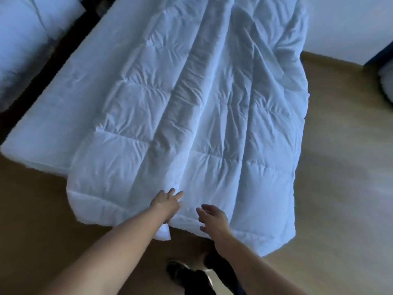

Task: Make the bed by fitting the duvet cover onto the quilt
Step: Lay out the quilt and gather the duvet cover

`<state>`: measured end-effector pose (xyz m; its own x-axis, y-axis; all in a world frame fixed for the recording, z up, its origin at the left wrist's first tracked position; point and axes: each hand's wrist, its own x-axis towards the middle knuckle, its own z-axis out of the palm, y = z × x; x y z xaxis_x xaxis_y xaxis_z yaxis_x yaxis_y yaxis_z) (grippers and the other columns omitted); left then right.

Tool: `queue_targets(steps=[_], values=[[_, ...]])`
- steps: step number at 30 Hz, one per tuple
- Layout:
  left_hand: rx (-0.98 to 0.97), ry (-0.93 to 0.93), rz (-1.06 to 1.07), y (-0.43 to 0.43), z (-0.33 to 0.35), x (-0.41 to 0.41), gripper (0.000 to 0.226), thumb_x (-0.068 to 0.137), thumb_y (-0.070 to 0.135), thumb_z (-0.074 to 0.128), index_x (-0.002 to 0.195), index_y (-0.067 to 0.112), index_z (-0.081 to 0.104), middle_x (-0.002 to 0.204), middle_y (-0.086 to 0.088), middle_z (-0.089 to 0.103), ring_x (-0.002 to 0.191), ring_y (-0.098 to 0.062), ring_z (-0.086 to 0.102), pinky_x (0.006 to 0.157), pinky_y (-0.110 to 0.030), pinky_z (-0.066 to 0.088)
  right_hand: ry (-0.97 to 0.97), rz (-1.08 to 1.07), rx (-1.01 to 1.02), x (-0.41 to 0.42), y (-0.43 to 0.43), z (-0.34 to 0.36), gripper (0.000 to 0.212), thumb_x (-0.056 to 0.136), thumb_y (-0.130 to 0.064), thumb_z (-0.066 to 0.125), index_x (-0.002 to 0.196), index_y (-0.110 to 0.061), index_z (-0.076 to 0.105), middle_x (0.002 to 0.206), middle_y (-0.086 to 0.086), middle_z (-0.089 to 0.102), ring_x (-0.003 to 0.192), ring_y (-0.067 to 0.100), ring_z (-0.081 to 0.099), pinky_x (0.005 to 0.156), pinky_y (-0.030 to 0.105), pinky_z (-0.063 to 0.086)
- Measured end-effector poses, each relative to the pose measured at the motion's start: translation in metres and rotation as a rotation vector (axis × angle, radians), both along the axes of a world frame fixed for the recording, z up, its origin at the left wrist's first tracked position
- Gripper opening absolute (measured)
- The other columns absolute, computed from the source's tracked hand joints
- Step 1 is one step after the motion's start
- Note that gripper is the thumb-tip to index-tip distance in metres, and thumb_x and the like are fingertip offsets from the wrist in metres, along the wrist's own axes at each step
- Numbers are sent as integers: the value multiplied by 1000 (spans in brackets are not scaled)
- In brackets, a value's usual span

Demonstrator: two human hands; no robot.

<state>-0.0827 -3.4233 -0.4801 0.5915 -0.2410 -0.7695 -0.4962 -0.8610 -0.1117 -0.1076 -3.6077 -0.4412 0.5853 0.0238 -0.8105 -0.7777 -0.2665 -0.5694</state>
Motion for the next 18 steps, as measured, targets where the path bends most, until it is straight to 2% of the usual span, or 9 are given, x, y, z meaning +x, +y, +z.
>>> queue_targets(steps=[2, 4, 7, 9, 12, 14, 15, 17, 18], values=[[56, 27, -112, 4, -12, 16, 74, 94, 11, 60, 156, 28, 25, 168, -7, 1, 145, -32, 23, 107, -47, 36, 28, -7, -40, -6, 17, -24, 46, 93, -30, 68, 135, -14, 59, 120, 1, 68, 101, 17, 66, 92, 35, 57], [148, -2, -188, 9, -29, 31, 72, 95, 18, 59, 157, 29, 25, 162, -9, 17, 141, -31, 29, 110, -47, 30, 55, 18, -78, -7, 37, -49, 53, 91, -28, 70, 139, -14, 55, 130, 1, 64, 112, 17, 62, 98, 33, 51], [237, -57, -315, 22, -40, 56, 48, 93, 21, 55, 141, 22, 51, 137, -7, 48, 127, -31, 41, 109, -45, 29, 101, 59, -85, -7, 74, -87, 69, 84, -34, 76, 144, -15, 48, 140, 1, 56, 115, 16, 60, 98, 29, 47], [246, -65, -441, 41, -39, 67, 39, 95, 21, 53, 133, 19, 61, 132, -6, 53, 128, -33, 39, 112, -46, 26, 123, 149, -94, -10, 105, -108, 85, 78, -46, 80, 148, -17, 41, 145, 2, 51, 126, 20, 54, 101, 30, 43], [130, -87, -702, 83, -30, 78, 33, 97, 32, 54, 123, 19, 69, 135, -7, 48, 133, -35, 33, 122, -57, 6, 151, 460, -206, -19, 158, -130, 105, 60, -66, 80, 145, -22, 37, 141, 3, 51, 130, 27, 50, 102, 39, 45], [28, -36, -806, 118, -18, 82, 42, 98, 45, 52, 119, 14, 70, 128, -9, 57, 129, -34, 43, 124, -55, 2, 128, 565, -363, -32, 188, -137, 88, 59, -67, 72, 133, -27, 45, 128, 1, 57, 122, 27, 56, 93, 41, 47], [15, 2, -812, 137, -12, 87, 49, 98, 53, 50, 117, 12, 69, 122, -10, 64, 123, -32, 51, 124, -50, 11, 78, 559, -415, -38, 202, -139, 69, 67, -61, 67, 125, -27, 50, 121, 0, 62, 115, 27, 60, 86, 37, 46], [32, 24, -782, 180, 2, 101, 58, 91, 66, 53, 113, 14, 66, 113, -9, 68, 109, -30, 61, 106, -41, 35, -8, 471, -446, -48, 227, -133, 31, 82, -42, 55, 109, -26, 55, 106, 0, 69, 101, 28, 66, 74, 34, 43], [35, 4, -772, 205, 10, 112, 59, 86, 68, 59, 113, 15, 62, 111, -7, 68, 105, -29, 62, 96, -39, 38, -37, 408, -456, -51, 239, -125, 18, 85, -34, 52, 101, -24, 52, 100, 2, 69, 95, 30, 67, 69, 34, 43]])
